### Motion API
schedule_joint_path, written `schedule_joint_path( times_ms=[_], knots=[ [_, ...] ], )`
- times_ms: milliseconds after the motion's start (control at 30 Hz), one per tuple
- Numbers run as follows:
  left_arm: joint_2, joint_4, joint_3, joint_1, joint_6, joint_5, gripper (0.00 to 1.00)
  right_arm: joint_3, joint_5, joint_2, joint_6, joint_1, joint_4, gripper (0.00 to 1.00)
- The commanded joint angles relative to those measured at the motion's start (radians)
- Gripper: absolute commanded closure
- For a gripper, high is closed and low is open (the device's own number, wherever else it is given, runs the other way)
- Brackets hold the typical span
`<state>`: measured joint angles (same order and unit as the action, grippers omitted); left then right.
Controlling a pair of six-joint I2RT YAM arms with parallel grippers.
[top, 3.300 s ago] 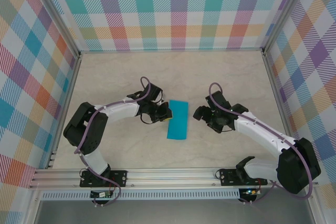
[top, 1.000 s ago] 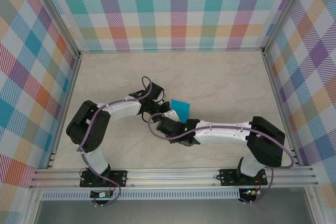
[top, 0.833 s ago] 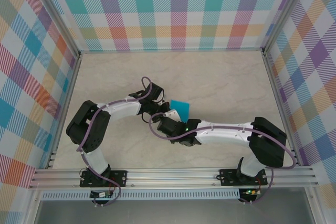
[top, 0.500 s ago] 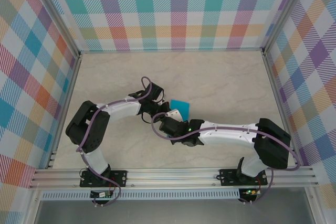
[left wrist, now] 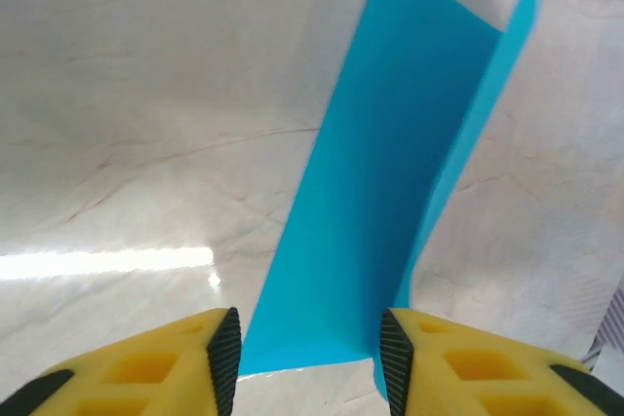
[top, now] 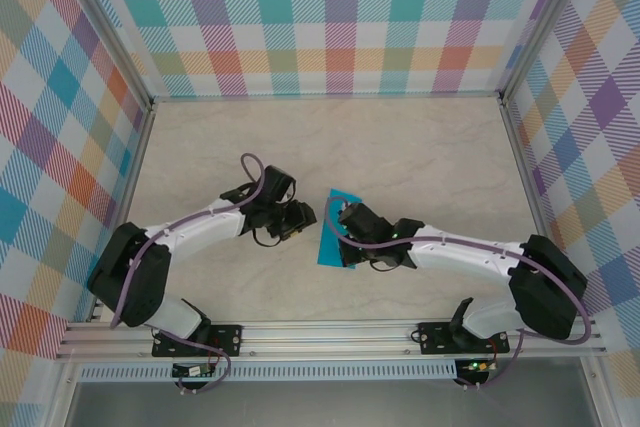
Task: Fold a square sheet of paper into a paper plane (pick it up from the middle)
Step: Fold the triangle a second time at the center of the table.
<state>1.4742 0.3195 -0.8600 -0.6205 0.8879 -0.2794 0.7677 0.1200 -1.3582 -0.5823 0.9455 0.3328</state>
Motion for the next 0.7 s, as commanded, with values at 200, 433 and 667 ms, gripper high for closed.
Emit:
schedule_joint_path(
  times_ms=[200, 433, 667],
  knots=[
    [-0.014, -0.033, 0.029, -0.098, 0.005, -0.015, 0.74, -0.071, -0.339, 0.016, 0.063, -0.178, -0.105, 0.98],
    [0.122, -0.077, -0.033, -0.187, 0.014, 0.001, 0.8, -0.067, -0.367, -0.015, 0.078, -0.248, -0.082, 0.98],
    [0.183, -0.092, -0.038, -0.232, 0.053, 0.035, 0.87, -0.062, -0.346, -0.024, 0.083, -0.269, -0.052, 0.98]
  ],
)
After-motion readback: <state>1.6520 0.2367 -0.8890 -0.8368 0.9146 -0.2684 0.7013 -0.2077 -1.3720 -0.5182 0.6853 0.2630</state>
